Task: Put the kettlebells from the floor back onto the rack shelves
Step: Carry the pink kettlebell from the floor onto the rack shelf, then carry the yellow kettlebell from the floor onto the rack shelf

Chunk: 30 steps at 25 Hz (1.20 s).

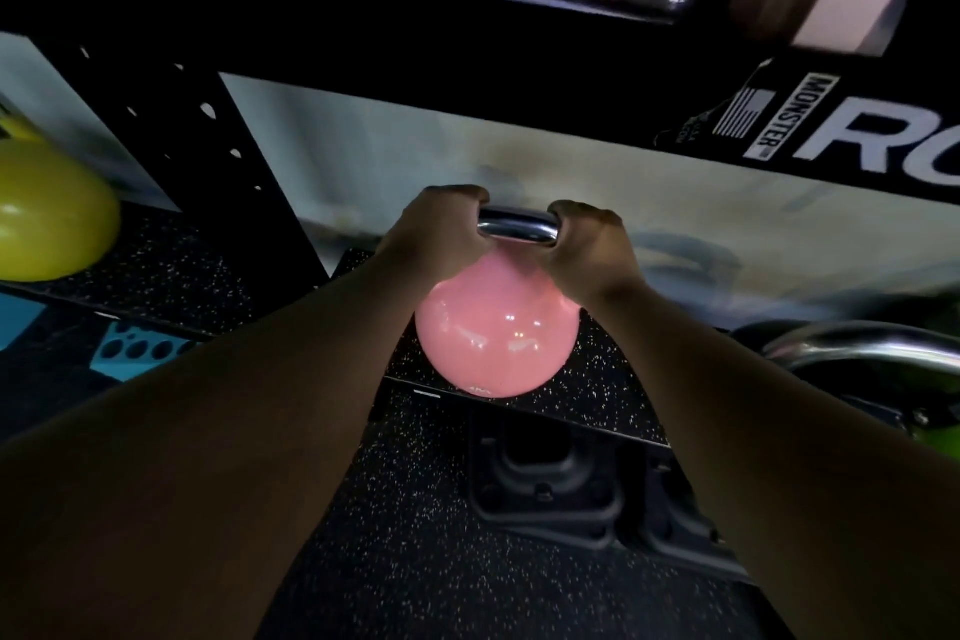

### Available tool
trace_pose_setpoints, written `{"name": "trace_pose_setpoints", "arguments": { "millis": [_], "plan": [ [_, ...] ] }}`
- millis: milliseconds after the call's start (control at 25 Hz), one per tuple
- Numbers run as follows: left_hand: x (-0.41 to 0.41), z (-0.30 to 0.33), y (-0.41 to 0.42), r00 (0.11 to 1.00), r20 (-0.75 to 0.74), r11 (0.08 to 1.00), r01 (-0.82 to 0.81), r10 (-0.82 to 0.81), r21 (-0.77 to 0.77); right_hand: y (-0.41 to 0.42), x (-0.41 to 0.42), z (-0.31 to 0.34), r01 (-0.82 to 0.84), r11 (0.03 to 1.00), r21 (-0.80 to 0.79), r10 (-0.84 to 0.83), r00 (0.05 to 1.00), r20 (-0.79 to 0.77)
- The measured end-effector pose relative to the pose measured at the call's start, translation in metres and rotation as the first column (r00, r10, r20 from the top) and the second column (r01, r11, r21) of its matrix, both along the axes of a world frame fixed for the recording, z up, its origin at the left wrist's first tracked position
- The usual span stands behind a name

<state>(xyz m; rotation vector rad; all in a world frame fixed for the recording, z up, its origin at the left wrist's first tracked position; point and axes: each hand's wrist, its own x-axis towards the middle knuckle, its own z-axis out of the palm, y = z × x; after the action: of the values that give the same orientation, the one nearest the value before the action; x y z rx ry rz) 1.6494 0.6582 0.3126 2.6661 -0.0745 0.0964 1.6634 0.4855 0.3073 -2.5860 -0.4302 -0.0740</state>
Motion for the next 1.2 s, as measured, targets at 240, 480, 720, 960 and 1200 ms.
{"name": "trace_pose_setpoints", "arguments": {
  "millis": [240, 480, 720, 960, 1200],
  "plan": [
    [0.002, -0.002, 0.001, 1.0, -0.023, 0.999, -0.011, 0.012, 0.045, 0.001, 0.0, 0.001, 0.005, 1.0, -0.02, -0.007, 0.996, -0.086],
    [-0.043, 0.002, 0.016, 0.987, -0.026, 0.979, -0.162, 0.16, -0.124, 0.008, -0.018, 0.034, -0.078, 0.983, -0.168, 0.075, 0.997, -0.023],
    [-0.171, -0.023, 0.12, 0.926, -0.18, 0.937, -0.346, 0.331, -0.054, 0.091, -0.095, 0.04, -0.399, 0.916, -0.03, 0.4, 0.914, 0.071],
    [-0.384, -0.062, 0.231, 0.792, -0.401, 0.868, -0.497, 0.46, 0.013, 0.231, -0.257, -0.017, -0.667, 0.744, -0.038, 0.646, 0.734, -0.21],
    [-0.716, -0.136, 0.313, 0.438, -0.622, 0.588, -0.808, 0.65, 0.046, 0.365, -0.511, -0.111, -0.892, 0.451, 0.009, 0.809, 0.405, -0.426]
  ]
}}
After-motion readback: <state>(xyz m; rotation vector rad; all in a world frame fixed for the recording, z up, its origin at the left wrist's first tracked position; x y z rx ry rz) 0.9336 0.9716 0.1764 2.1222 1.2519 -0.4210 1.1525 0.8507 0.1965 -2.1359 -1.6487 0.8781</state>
